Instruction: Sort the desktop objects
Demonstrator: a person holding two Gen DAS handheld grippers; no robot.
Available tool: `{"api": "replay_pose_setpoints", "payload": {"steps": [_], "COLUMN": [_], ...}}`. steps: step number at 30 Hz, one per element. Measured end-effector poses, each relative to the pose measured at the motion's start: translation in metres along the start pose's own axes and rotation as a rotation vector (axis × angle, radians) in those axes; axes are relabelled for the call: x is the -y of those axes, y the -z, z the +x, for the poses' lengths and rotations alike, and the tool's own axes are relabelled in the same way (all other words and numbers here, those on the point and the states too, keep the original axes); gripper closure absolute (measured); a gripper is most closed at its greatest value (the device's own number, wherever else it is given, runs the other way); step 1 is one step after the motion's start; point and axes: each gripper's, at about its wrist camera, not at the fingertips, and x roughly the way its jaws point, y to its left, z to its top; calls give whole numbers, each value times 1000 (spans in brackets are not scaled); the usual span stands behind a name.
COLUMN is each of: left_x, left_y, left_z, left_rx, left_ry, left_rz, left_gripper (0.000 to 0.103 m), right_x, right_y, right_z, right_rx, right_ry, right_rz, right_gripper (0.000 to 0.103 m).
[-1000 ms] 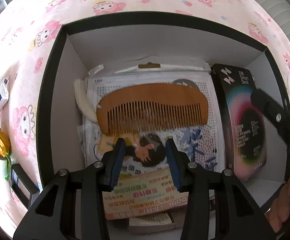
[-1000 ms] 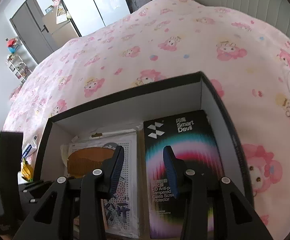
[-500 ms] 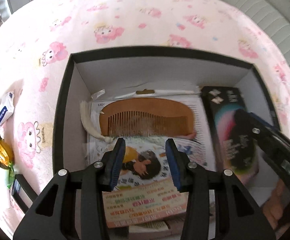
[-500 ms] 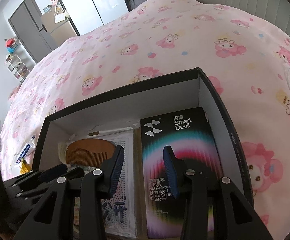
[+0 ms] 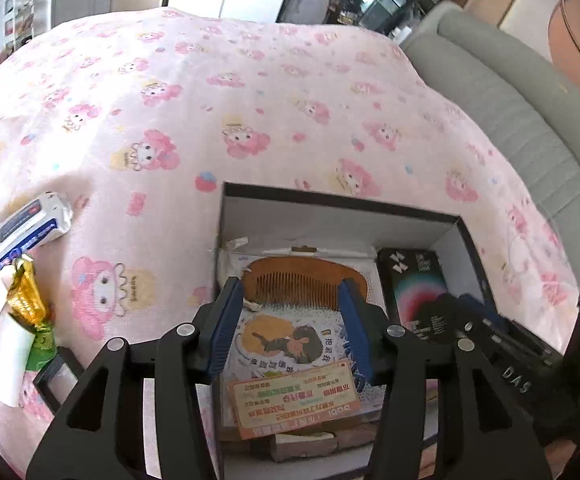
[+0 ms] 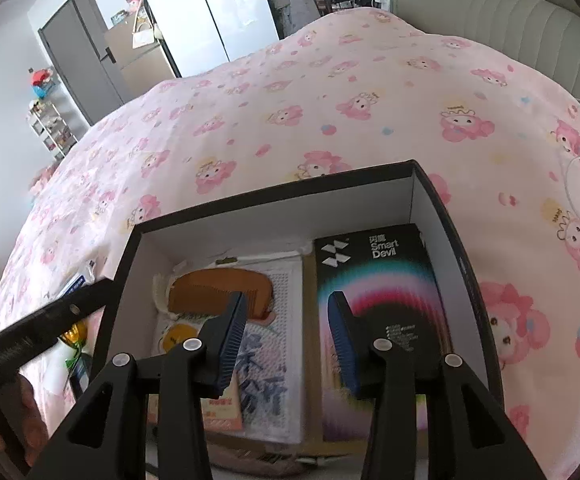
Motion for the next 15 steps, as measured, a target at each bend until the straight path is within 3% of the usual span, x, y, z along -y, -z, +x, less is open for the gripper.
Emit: {"api": "replay_pose_setpoints", "payload": {"steps": [2,4,6,15], "left_x": [-6,-14,-22,-56], "left_y": [-2,-2,-2,14], "left_z": [-8,-13,-18,-68], "left_rx": [15,17,11,25], "left_ry": [-7,4,24,-34], "left_rz": [-18,-51,-93,-114], "left_gripper": [52,52,51,49], "right_x": [-10,-19,-28,-67], "right_y": [-3,-5,-3,31], "right_z": [-9,-18,-27,-25], "right_rx": [13,29,45,-34], "right_ry": [-11,-17,-40,7], "right_rz": [-16,-25,-30,-38], "right_gripper": [64,49,43,43]}}
